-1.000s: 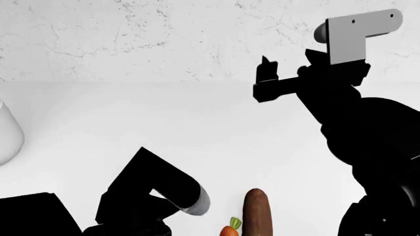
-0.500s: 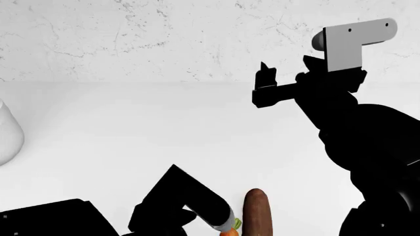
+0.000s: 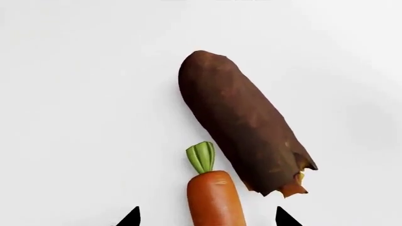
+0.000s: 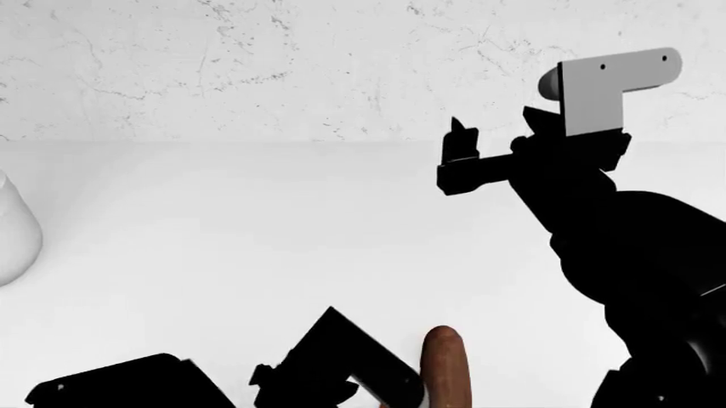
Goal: Pick the sweet potato, carrot from the counter and place them in the cabinet. Then close the cabinet.
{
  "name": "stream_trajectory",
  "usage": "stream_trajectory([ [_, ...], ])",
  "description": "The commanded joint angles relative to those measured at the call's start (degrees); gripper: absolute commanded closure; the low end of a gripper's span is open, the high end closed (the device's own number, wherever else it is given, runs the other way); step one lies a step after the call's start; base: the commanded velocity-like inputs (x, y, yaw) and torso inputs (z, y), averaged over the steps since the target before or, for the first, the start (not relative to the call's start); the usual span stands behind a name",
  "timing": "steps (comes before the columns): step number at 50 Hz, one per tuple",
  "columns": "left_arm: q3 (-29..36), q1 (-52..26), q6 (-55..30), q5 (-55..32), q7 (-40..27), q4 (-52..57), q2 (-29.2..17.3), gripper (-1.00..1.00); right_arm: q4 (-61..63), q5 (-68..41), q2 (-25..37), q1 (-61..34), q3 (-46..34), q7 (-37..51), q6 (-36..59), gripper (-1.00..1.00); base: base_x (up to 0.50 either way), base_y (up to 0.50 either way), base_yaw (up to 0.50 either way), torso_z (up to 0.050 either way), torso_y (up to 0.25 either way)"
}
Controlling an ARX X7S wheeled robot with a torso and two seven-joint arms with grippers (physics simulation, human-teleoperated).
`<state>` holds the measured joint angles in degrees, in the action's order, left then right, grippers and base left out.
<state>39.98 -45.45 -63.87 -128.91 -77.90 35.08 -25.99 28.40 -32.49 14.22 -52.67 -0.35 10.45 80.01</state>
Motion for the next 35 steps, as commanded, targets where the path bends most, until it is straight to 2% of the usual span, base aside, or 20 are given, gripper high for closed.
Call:
stream_trajectory([
  [1, 3.18, 4.72, -0.65, 3.26, 4.28, -1.99, 0.26, -1.00, 0.08, -0.39, 0.24, 0.59, 0.02, 0.26, -0.37, -1.00, 0.00, 0.00, 0.00, 0.000, 0.000],
  [7, 4.31, 6.03, -0.51, 3.08, 4.49, -1.79, 0.00, -1.00, -0.08, -0.58, 0.34, 0.67, -0.10, 0.41, -0.49, -1.00, 0.00, 0.00, 0.00, 0.000, 0.000],
  [8, 4.51, 6.03, -0.42, 2.87, 4.37, -1.68, -0.04, 1.00, -0.12, -0.60, 0.37, 0.69, -0.14, 0.42, -0.55, -1.00, 0.00, 0.00, 0.00, 0.000, 0.000],
  [27, 4.78, 5.34, 0.84, 1.65, 3.81, -0.35, -2.25, 1.00, -0.05, -1.30, 0.52, 0.62, -0.36, 1.19, -0.44, -1.00, 0.00, 0.00, -0.01, 0.000, 0.000],
  [30, 3.01, 5.15, 1.72, 0.92, 4.01, 0.47, -4.17, 1.00, 0.10, -1.51, 0.41, 0.25, -0.33, 1.42, -0.09, -1.00, 0.00, 0.00, 0.00, 0.000, 0.000],
  [35, -1.11, 5.43, 3.48, -1.79, 4.08, 3.22, -10.43, 1.00, 0.26, -1.78, 0.46, 0.02, -0.33, 1.70, 0.21, -1.00, 0.00, 0.00, 0.00, 0.000, 0.000],
])
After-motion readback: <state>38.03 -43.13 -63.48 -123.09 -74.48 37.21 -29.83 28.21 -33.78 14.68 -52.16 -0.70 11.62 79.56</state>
